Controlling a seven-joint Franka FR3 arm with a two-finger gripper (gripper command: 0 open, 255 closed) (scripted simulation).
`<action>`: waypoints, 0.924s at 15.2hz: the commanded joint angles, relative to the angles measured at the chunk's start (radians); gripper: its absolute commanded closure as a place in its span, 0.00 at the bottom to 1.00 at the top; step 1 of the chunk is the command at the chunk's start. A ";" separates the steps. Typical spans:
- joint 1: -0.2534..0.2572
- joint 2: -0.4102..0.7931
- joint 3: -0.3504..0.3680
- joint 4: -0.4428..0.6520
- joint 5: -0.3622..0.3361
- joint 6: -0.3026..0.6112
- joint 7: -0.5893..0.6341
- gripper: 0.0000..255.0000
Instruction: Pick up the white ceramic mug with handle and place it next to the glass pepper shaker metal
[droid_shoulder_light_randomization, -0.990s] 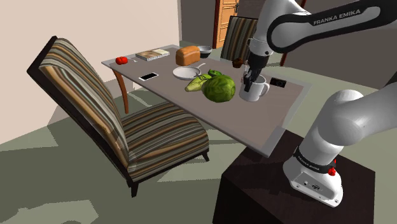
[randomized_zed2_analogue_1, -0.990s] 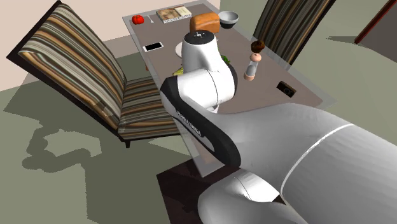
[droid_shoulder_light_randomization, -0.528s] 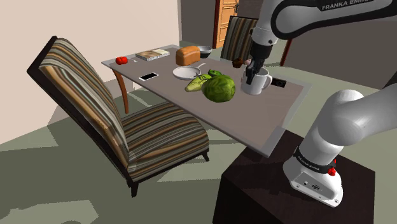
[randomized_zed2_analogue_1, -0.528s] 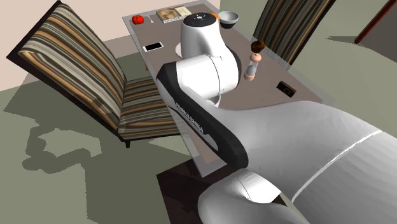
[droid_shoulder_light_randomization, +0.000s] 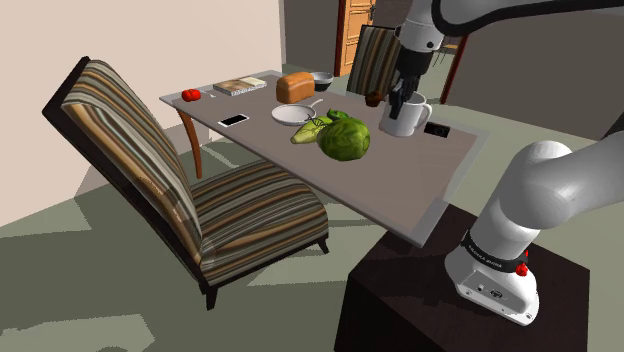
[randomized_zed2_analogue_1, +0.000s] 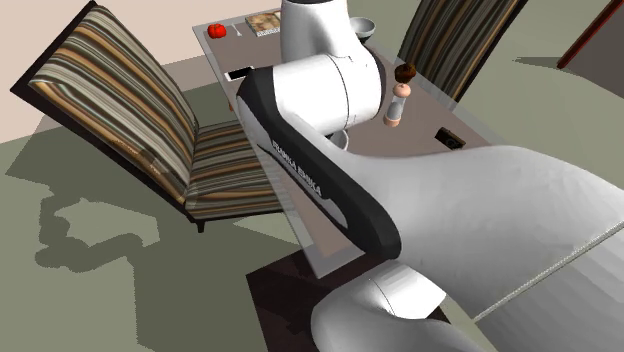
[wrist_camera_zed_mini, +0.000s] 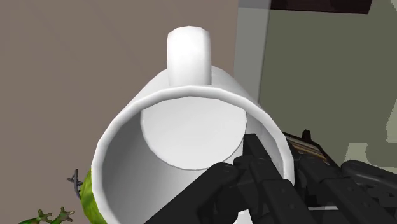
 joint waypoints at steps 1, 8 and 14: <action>-0.010 0.014 -0.022 0.020 -0.013 -0.005 -0.024 1.00; -0.061 0.153 -0.173 0.121 -0.080 0.043 -0.186 1.00; -0.079 0.305 -0.297 0.251 -0.096 0.076 -0.326 1.00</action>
